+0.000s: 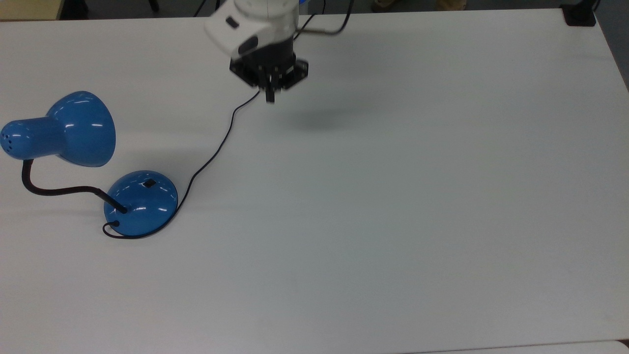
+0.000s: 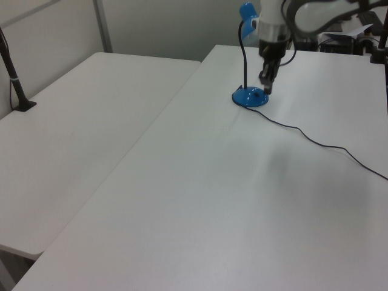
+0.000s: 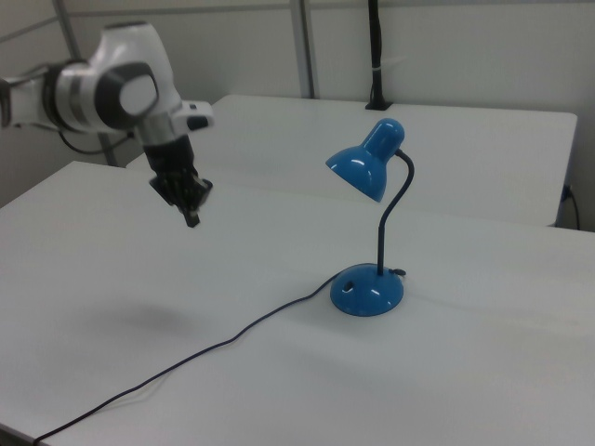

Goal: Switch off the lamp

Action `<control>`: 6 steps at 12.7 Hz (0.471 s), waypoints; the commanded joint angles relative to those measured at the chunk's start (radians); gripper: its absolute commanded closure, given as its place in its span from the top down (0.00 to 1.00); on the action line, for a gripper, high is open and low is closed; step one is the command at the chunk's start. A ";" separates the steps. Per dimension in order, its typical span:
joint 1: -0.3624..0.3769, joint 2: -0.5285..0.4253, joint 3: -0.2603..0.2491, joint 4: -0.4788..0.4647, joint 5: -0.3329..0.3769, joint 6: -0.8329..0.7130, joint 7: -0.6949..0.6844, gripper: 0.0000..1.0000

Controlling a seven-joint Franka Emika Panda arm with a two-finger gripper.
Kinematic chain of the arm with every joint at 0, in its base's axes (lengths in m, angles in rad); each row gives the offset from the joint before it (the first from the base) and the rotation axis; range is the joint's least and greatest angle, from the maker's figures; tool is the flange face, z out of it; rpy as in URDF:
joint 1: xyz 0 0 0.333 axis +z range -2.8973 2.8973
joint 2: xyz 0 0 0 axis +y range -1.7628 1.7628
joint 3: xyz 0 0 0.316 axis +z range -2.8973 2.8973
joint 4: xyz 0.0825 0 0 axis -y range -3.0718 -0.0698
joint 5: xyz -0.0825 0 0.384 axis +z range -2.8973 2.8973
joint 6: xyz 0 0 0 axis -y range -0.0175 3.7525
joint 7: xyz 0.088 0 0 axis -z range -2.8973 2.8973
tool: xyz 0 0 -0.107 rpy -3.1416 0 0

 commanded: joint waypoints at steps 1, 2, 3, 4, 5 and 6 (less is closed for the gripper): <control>0.012 -0.047 -0.012 0.145 -0.009 -0.296 -0.146 0.00; 0.010 -0.047 -0.012 0.183 -0.009 -0.346 -0.151 0.03; 0.010 -0.052 -0.014 0.213 -0.010 -0.380 -0.151 0.13; 0.008 -0.056 -0.014 0.228 -0.012 -0.405 -0.151 0.35; 0.008 -0.069 -0.015 0.242 -0.012 -0.424 -0.151 0.54; 0.010 -0.078 -0.014 0.244 -0.013 -0.428 -0.151 0.67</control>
